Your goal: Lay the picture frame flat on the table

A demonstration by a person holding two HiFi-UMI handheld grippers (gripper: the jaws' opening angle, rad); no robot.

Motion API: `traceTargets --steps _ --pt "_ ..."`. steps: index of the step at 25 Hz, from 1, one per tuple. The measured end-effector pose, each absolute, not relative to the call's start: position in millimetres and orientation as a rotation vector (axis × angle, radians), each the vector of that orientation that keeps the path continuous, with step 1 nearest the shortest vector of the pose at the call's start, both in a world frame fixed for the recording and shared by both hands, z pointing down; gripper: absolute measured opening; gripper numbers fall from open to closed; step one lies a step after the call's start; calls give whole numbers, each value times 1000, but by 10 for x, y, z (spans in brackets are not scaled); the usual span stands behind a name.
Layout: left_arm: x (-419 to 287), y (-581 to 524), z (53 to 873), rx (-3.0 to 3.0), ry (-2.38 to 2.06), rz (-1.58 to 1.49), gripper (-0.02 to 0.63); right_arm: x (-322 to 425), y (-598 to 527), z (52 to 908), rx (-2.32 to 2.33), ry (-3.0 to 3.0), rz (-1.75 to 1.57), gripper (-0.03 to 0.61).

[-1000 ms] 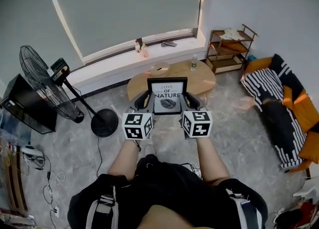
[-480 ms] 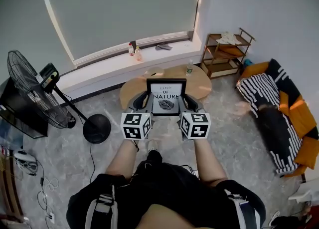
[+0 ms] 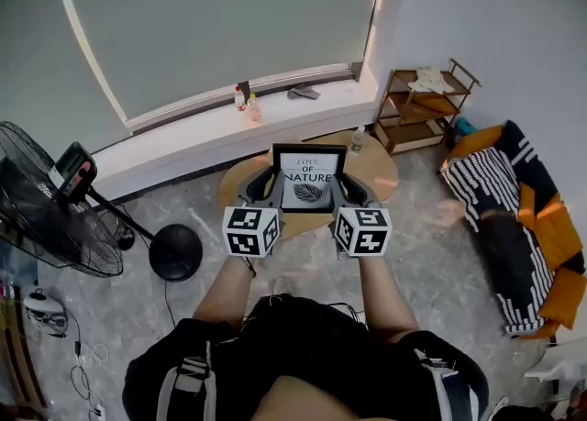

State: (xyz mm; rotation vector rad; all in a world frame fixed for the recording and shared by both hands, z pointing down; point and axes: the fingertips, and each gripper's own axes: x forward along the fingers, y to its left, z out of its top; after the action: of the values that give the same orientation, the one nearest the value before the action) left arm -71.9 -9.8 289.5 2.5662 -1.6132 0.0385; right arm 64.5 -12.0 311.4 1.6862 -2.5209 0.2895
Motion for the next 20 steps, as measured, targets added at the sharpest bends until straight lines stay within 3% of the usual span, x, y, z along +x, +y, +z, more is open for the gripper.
traceTargets --steps 9,20 --pt "-1218 -1513 2978 2561 -1540 43 80 149 -1490 3176 1709 -2475 327 91" --pt "-1412 -2293 3454 2482 -1493 107 80 -41 -2268 3602 1661 -2411 410 91"
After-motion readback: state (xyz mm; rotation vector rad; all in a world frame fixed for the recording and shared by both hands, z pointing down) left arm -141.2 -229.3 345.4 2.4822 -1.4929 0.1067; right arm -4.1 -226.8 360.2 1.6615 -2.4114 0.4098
